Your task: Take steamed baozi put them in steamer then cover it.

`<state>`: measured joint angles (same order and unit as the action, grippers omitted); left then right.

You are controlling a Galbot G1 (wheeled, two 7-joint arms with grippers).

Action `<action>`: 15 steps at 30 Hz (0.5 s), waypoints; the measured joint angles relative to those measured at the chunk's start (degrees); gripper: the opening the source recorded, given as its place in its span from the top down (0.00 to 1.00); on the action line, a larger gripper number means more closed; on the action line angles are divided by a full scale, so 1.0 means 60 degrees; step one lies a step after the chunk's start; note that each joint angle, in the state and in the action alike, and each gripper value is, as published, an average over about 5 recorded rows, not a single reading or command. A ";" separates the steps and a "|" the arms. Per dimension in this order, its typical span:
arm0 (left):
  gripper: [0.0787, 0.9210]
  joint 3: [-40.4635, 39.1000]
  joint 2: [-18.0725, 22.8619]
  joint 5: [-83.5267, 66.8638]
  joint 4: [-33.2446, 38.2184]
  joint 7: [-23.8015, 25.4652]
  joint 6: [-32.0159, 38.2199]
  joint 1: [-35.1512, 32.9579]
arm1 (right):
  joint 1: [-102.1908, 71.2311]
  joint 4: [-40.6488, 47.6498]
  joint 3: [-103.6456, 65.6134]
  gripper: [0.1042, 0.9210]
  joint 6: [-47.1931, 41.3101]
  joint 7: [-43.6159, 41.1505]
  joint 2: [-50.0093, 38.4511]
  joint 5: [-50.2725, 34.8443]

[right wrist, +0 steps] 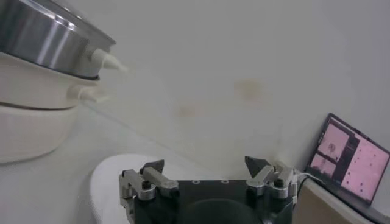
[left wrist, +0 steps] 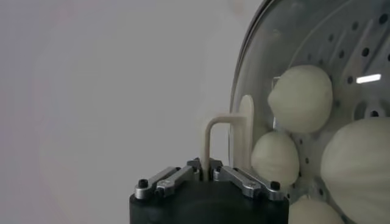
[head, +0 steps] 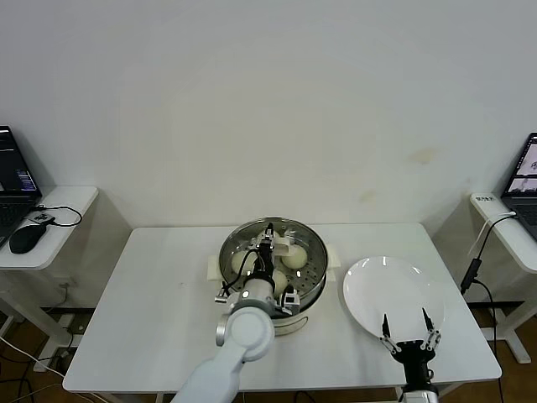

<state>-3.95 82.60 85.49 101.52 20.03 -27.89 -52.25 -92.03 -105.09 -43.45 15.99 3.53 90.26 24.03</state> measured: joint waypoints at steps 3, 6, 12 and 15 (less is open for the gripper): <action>0.60 -0.0005 -0.0096 -0.0073 0.0215 0.0005 0.0003 -0.0110 | -0.0017 0.0002 0.0012 0.12 -0.0003 -0.0008 0.0002 0.0016; 0.50 0.0032 -0.0264 -0.0185 0.0545 -0.0024 0.0011 -0.0290 | -0.0050 -0.0001 0.0026 0.12 -0.0003 -0.0012 0.0005 0.0040; 0.28 0.0239 -0.0818 -0.0596 0.1549 -0.0158 0.0078 -0.0889 | -0.0132 -0.0040 0.0075 0.12 0.0003 -0.0016 0.0007 0.0048; 0.19 0.0444 -0.1192 -0.0999 0.2232 -0.0253 0.0148 -0.1320 | -0.0153 -0.0052 0.0087 0.12 0.0004 -0.0034 0.0005 0.0017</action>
<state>-1.29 75.45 79.49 114.91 18.51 -27.00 -60.17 -92.95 -105.41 -42.93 16.02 3.33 90.29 24.13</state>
